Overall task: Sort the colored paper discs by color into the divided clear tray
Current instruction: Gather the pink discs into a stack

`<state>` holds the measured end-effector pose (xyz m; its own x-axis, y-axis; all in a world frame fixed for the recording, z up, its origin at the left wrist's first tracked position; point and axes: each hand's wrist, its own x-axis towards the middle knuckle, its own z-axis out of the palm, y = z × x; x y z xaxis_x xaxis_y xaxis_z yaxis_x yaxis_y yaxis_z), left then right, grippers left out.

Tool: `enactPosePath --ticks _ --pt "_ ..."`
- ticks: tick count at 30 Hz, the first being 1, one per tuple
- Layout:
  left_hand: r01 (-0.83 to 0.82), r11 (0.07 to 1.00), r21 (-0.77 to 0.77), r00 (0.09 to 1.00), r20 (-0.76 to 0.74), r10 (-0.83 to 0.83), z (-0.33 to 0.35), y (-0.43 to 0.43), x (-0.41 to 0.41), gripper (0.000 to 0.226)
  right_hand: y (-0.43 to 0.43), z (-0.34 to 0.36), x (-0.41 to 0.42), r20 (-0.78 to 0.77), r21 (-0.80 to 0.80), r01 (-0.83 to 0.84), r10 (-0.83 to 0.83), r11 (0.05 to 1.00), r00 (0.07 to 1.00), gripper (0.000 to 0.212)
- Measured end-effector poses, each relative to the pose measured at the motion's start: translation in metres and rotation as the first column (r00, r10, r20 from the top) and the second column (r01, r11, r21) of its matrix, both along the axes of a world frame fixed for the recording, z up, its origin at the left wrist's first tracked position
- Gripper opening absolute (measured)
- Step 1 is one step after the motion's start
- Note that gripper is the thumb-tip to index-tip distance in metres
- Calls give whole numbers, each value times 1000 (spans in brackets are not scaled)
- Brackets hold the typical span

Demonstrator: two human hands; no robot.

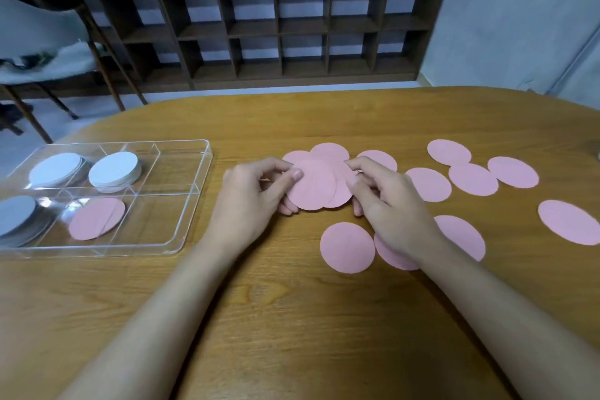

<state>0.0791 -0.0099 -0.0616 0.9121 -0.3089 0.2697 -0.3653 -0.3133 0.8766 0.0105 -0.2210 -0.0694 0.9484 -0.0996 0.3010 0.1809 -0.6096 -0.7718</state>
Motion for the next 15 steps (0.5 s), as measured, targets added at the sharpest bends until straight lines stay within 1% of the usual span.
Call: enactPosePath --ticks 5,8,10,12,14,15 --pt "-14 996 -93 993 -118 3 -2 -5 -5 8 5 3 -1 -35 96 -46 49 994 998 29" --pt "-25 996 -86 993 -116 15 -2 -8 -8 9 7 5 -4 -53 159 -73 83 985 995 31" --pt "-36 997 -71 994 -107 28 -1 -8 -9 13 9 6 -6 -56 157 -87 97 984 994 27" --pt "-44 998 -39 997 -69 41 0 -8 -10 18 10 6 -7 -35 68 -96 99 993 994 21" --pt "-58 997 52 997 50 56 0 -7 -11 22 8 5 -6 -10 -10 -78 78 997 997 20" --pt "-67 992 107 992 114 55 0 -7 -12 24 5 4 -4 5 -24 -61 61 998 998 20"
